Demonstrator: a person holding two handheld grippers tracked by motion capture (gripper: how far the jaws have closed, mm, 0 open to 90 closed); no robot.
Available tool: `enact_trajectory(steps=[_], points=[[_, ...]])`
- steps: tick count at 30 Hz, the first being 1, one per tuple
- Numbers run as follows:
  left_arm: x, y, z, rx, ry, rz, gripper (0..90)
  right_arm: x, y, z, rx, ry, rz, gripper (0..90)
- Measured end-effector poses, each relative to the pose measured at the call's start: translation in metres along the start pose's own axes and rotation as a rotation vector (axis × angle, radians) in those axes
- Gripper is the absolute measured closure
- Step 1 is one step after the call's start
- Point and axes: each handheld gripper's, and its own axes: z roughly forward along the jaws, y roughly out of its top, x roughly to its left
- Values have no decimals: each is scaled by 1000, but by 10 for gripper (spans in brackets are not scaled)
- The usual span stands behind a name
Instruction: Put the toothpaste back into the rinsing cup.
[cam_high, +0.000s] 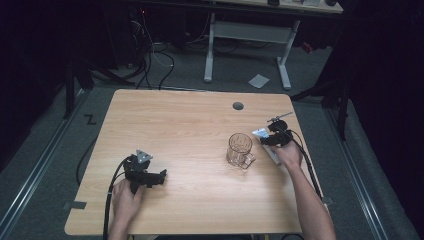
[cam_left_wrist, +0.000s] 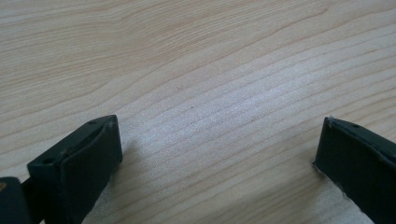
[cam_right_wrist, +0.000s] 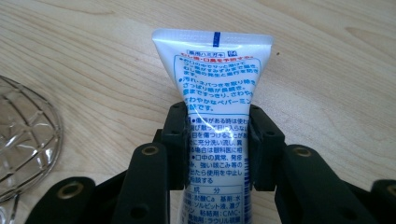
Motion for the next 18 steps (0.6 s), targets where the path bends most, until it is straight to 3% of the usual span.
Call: enact_trajectory(steps=[18], points=[[0,0,0,0,0,-1,8,4,-8,-32,-108,47,-23,658]])
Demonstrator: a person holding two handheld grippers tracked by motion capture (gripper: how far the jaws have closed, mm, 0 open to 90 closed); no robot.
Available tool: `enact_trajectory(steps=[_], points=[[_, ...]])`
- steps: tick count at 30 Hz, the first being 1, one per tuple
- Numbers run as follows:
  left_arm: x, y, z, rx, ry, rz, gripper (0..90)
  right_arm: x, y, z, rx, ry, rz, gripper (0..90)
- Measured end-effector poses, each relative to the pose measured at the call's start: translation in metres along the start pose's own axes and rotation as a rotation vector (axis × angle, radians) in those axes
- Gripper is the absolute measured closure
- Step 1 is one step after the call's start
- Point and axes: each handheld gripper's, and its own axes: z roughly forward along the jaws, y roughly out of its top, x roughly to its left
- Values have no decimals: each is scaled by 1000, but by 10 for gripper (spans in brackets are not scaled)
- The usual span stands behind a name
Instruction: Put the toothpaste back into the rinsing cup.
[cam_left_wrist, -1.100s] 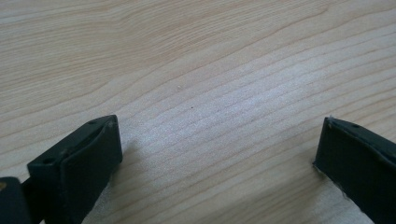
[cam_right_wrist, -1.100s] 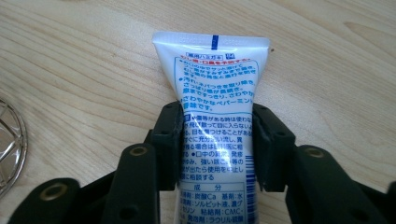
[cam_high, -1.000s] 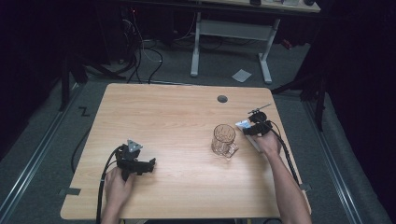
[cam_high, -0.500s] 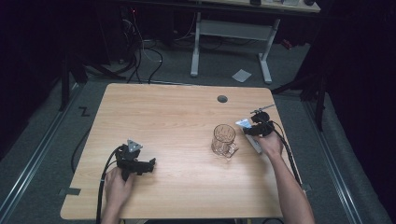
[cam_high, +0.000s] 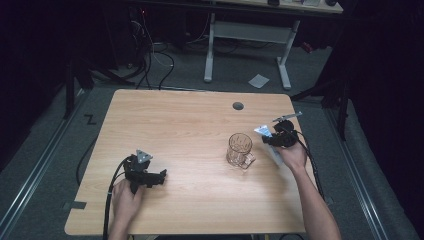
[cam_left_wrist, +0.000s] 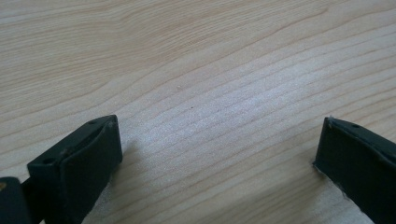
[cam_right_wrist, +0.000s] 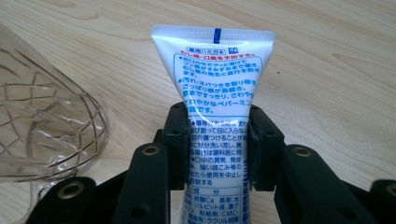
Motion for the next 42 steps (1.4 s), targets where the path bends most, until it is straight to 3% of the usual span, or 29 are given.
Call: enact_trajectory(steps=[9,15,42], points=[[0,0,0,0,0,0,8,5,-6,-10,-35,15,-10,660],[0,0,0,0,0,0,8,5,-9,-16,-65,40,12,660],[0,0,0,0,1,-1,8,40,-16,-74,-257,134,-55,657]])
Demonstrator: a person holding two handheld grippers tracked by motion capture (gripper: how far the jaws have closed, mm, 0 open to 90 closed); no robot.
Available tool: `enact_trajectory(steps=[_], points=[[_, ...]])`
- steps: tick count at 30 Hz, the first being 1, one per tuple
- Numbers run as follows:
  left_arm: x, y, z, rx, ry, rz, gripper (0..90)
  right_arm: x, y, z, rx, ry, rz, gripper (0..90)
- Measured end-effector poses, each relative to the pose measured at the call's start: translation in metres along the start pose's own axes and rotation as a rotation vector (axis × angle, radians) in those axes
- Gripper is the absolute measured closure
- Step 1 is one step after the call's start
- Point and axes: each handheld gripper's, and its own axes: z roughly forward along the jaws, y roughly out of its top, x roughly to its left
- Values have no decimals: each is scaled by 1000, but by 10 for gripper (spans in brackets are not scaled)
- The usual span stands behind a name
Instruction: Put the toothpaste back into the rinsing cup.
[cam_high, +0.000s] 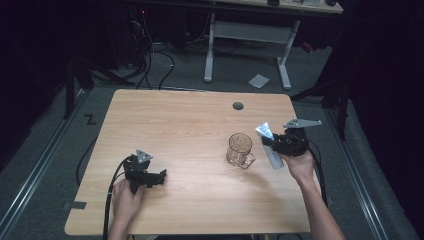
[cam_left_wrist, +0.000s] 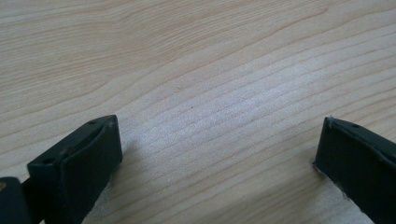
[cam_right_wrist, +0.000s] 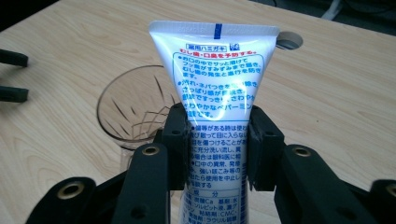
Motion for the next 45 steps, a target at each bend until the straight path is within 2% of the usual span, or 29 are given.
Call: enact_trajectory(steps=[8,22,31,45], points=[[0,0,0,0,0,0,8,10,4,-7,-44,32,-14,657],[0,0,0,0,0,0,8,28,17,-6,-90,117,-34,656],[0,0,0,0,0,0,8,42,31,-3,-111,136,-66,656],[0,0,0,0,0,0,8,53,46,5,-137,141,-92,654]])
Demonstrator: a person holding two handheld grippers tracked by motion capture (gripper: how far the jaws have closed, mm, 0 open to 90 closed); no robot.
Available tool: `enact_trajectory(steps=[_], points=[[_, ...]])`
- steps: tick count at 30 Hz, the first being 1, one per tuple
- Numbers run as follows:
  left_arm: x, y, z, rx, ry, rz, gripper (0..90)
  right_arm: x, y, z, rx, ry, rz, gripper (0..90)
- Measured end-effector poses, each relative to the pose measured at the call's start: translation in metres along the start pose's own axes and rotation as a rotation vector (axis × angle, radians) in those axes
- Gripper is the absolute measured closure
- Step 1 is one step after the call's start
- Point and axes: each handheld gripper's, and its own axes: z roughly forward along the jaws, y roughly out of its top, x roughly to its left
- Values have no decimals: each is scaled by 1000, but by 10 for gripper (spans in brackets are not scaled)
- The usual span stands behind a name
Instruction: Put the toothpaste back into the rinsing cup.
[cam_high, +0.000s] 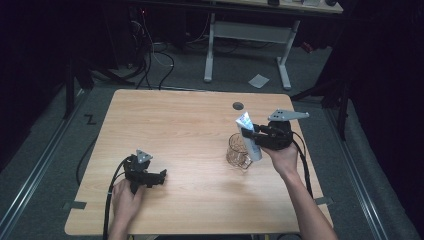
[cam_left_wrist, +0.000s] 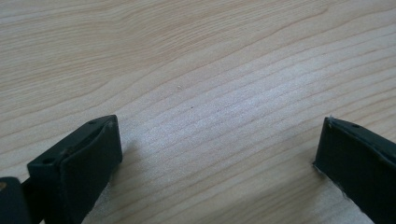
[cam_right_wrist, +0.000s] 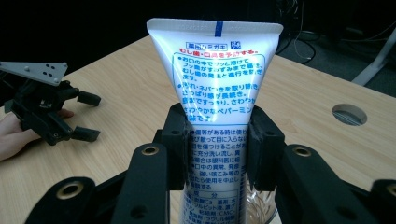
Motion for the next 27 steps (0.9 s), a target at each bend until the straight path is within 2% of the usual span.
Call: enact_trajectory(steps=[5,20,27], points=[[0,0,0,0,0,0,8,0,5,6,-1,-9,-12,654],[0,0,0,0,0,0,8,-5,11,19,-14,-27,-7,654],[0,0,0,0,0,0,8,-8,12,26,-3,-38,-4,653]])
